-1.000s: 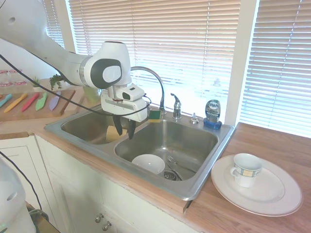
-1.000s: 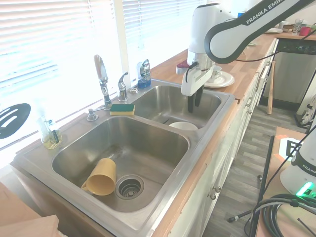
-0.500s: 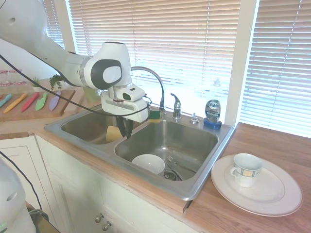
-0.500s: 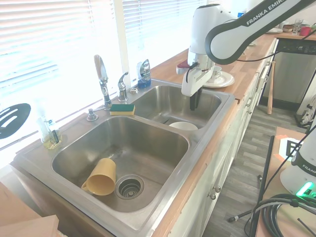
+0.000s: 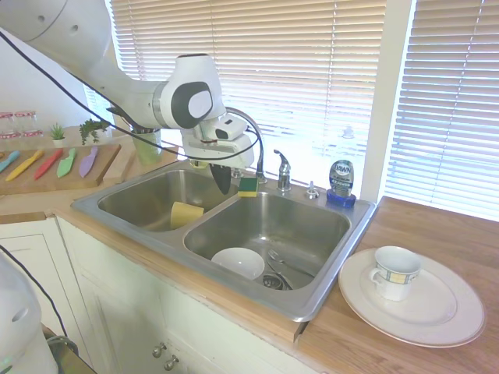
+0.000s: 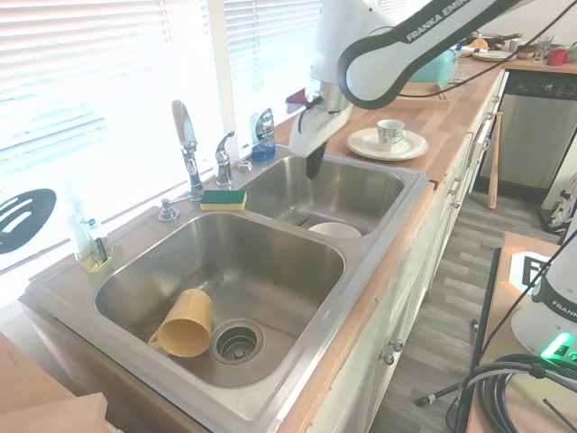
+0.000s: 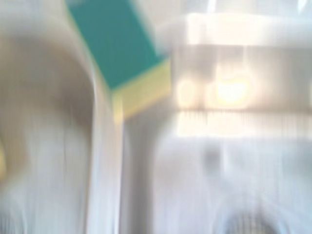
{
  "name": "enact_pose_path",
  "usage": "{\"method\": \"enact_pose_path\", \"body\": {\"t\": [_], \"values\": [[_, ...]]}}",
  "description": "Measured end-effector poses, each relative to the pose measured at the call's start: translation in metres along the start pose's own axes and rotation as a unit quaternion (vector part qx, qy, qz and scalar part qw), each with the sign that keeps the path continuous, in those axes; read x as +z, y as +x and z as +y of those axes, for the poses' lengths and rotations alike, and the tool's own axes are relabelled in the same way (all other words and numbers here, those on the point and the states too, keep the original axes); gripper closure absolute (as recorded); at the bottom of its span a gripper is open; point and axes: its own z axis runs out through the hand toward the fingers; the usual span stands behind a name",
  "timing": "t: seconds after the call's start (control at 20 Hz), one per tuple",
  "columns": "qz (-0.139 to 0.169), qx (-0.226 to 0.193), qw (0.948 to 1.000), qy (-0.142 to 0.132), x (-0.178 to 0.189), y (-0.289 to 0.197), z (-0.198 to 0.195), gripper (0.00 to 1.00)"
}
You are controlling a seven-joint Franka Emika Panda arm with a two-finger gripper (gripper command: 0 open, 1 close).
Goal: Turn off the faucet
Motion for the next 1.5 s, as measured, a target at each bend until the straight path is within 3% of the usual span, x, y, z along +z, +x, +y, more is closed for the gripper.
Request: {"method": "enact_pose_path", "body": {"t": [0.1,0.25,0.55,1.0,1.5], "values": [[0.035,0.005,0.999,0.027,-0.001,0.013,-0.012,1.0],[0.072,0.013,0.9965,0.041,-0.005,0.03,-0.022,1.0],[0.105,0.011,0.9932,0.048,-0.005,0.058,-0.051,1.0],[0.121,0.012,0.9912,0.051,0.004,0.094,-0.094,1.0],[0.111,0.027,0.9924,0.046,0.039,0.128,-0.112,1.0]]}}
